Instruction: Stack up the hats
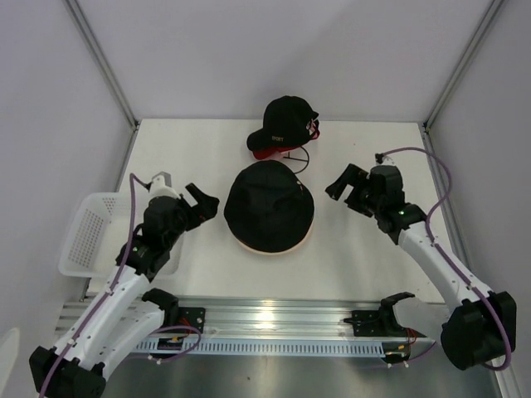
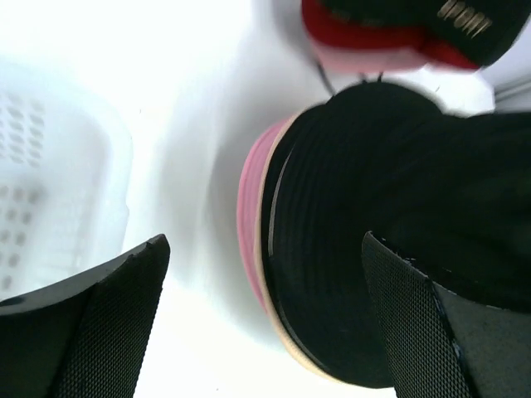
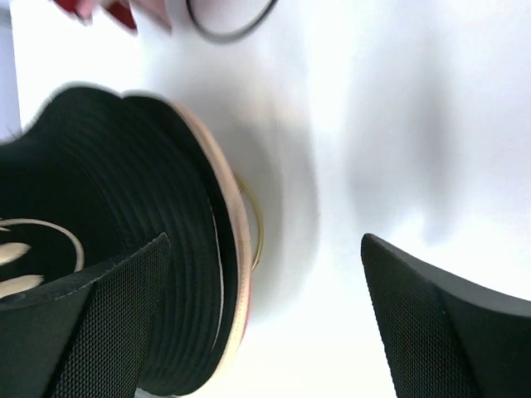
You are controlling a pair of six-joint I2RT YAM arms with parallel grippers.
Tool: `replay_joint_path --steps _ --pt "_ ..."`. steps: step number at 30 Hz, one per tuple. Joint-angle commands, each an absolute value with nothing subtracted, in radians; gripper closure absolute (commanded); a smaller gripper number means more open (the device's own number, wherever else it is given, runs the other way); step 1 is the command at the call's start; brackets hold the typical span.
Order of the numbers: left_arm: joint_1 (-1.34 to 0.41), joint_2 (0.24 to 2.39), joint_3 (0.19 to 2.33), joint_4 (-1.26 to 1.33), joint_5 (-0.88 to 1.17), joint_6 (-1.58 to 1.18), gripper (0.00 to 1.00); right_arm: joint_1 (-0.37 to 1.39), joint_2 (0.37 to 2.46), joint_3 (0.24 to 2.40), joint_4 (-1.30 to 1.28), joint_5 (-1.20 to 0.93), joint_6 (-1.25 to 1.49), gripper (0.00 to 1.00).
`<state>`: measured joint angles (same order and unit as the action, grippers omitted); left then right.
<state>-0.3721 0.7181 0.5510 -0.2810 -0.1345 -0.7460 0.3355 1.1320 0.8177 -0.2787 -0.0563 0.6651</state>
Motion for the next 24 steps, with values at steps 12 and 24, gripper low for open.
replay_joint_path --steps 12,24 --pt "-0.112 0.821 0.969 -0.393 0.092 -0.543 0.01 0.187 1.009 1.031 -0.422 -0.058 0.502 0.01" --pt "-0.101 0.868 0.996 -0.344 0.098 -0.499 0.0 0.184 0.945 1.002 -0.403 -0.017 0.502 0.01"
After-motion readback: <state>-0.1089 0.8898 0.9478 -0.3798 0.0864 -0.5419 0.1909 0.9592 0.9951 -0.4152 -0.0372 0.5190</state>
